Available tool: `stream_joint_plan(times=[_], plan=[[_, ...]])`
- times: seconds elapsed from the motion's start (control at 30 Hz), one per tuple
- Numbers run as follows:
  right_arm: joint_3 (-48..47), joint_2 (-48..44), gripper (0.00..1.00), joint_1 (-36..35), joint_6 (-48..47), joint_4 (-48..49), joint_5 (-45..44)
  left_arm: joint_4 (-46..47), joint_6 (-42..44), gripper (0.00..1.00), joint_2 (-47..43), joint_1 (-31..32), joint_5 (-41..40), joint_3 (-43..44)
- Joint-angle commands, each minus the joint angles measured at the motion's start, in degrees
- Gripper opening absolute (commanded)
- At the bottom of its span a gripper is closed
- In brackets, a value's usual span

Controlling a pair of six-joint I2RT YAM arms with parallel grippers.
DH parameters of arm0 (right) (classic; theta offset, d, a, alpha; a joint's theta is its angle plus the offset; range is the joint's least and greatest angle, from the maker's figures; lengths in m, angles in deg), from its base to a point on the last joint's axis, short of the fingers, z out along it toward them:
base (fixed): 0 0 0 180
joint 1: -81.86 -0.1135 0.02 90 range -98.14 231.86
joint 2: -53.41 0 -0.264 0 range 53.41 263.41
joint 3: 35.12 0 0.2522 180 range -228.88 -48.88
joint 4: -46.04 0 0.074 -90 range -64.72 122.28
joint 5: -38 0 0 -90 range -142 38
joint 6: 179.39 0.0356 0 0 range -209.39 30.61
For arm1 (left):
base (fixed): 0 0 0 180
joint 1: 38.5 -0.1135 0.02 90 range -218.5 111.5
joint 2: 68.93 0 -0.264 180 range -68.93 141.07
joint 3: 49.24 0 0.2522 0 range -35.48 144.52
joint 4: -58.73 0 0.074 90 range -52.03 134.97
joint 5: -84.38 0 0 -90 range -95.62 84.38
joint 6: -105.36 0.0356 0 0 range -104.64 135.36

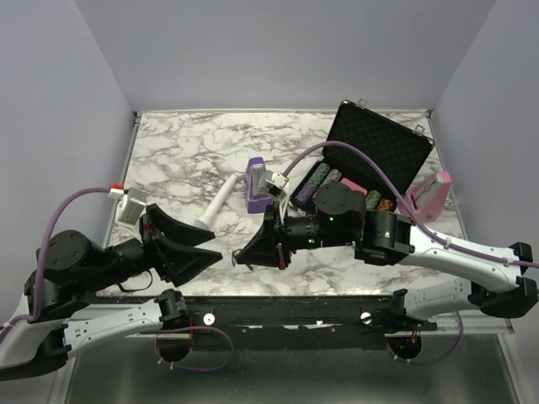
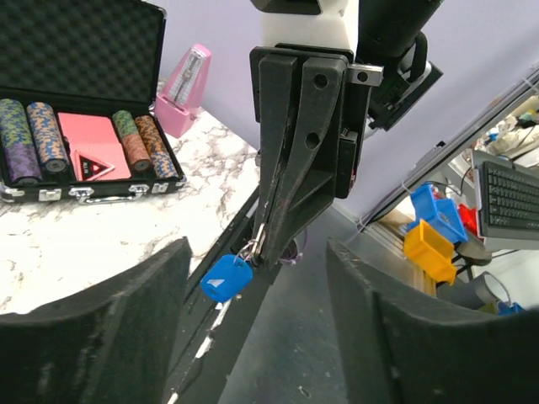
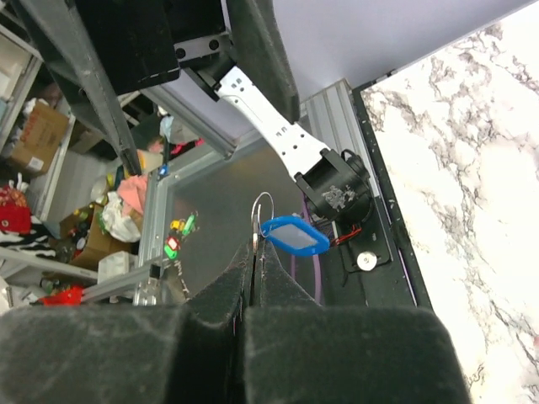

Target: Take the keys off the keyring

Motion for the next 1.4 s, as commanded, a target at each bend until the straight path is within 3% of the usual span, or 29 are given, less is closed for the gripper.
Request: stream_joint_plan(times=[0.0,0.4,0.57,0.7,1.17,1.27,1.37], plan=[[-4.8,3.2,0.01,-0.3,-3.6,-8.6,5.0,-5.2,4.4,0.68,-0.5,0.1,-1.2,1.3],[-9.3,6.1,0.01,-1.4,-6.0,-12.8,10.4,-10.3,16.3,0.63,1.3,0.2,12.6,4.3],[-10.3,7.0,0.01,-2.0,-6.4,-14.0,10.8,-11.7,19.0,0.71,3.9,0.1,17.6,5.0],[-11.3,7.6,0.01,-2.5,-6.5,-14.6,10.9,-12.6,21.5,0.71,5.5,0.1,19.6,6.2],[-12.2,7.6,0.01,-3.7,-6.6,-14.9,9.4,-16.4,23.9,0.56,10.2,0.2,24.0,8.2],[-12.4,7.4,0.01,-3.8,-6.6,-14.8,9.1,-16.4,23.6,0.48,10.5,0.1,24.7,7.7],[-12.4,7.2,0.01,-3.8,-6.7,-14.8,8.9,-16.6,23.3,0.32,10.9,0.2,25.0,7.6]])
